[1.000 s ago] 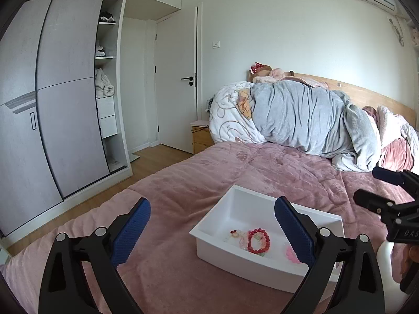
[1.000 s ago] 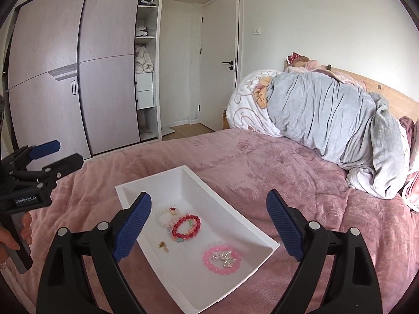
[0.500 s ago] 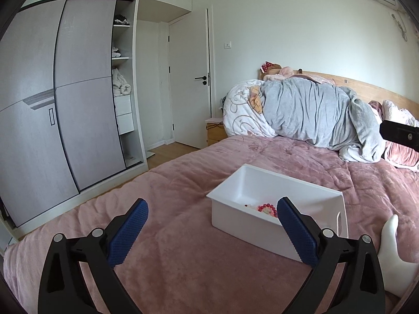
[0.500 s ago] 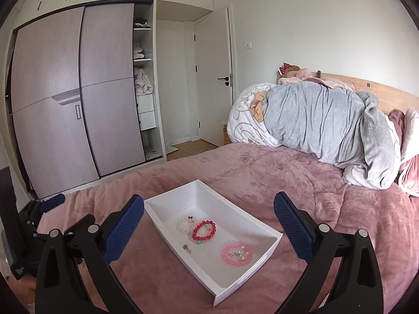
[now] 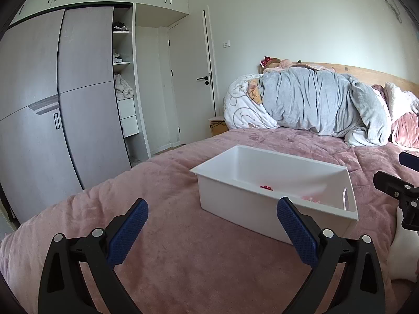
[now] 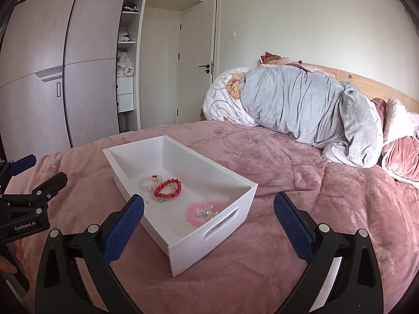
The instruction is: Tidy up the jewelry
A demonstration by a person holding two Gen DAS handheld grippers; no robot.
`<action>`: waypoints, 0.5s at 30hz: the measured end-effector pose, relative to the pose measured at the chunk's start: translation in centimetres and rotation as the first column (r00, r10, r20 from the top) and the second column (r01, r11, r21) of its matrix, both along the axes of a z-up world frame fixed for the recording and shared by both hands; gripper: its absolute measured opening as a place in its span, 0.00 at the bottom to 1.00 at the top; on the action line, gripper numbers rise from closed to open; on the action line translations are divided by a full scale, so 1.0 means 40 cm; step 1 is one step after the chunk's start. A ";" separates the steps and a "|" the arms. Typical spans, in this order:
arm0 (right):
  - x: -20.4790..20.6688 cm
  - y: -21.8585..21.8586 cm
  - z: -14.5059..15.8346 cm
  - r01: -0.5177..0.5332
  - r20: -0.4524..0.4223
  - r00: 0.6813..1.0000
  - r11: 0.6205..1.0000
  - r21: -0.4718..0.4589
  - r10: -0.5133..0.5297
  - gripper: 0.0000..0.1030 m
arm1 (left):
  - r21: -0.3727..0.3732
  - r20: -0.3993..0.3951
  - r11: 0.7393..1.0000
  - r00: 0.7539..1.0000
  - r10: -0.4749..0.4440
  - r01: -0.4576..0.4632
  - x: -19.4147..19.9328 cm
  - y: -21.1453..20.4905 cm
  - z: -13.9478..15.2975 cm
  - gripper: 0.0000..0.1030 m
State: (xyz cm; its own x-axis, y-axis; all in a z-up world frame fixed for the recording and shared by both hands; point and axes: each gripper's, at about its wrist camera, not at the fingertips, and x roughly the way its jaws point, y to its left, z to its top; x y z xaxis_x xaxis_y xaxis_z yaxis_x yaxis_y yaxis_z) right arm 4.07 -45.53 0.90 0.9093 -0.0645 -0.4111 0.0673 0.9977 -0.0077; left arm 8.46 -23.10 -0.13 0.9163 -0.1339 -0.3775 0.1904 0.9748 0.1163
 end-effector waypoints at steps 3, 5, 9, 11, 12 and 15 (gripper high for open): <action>0.003 0.006 -0.030 -0.018 0.008 1.000 1.000 0.019 0.018 0.95 | -0.018 -0.027 1.000 1.000 0.001 -0.001 0.002 -0.007 -0.035 0.97; 0.003 0.021 -0.042 -0.033 0.021 0.999 0.999 0.011 0.033 0.95 | -0.016 -0.042 1.000 0.999 0.003 -0.004 0.002 -0.012 -0.056 0.97; 0.012 0.049 -0.057 -0.070 0.017 0.997 0.998 -0.006 0.070 0.95 | 0.011 -0.038 1.000 0.999 -0.001 0.002 -0.004 -0.023 -0.080 0.97; 0.018 0.060 -0.061 -0.076 0.015 0.997 0.997 -0.009 0.076 0.95 | 0.022 -0.030 1.000 1.000 0.000 0.001 -0.006 -0.025 -0.084 0.97; 0.019 0.065 -0.062 -0.084 0.015 0.996 0.996 -0.006 0.084 0.95 | 0.023 -0.030 1.000 1.000 0.000 0.001 -0.005 -0.027 -0.082 0.97; 0.020 0.074 -0.064 -0.090 0.018 0.996 0.996 -0.005 0.090 0.95 | 0.011 -0.029 1.000 1.000 -0.001 0.001 -0.006 -0.024 -0.082 0.97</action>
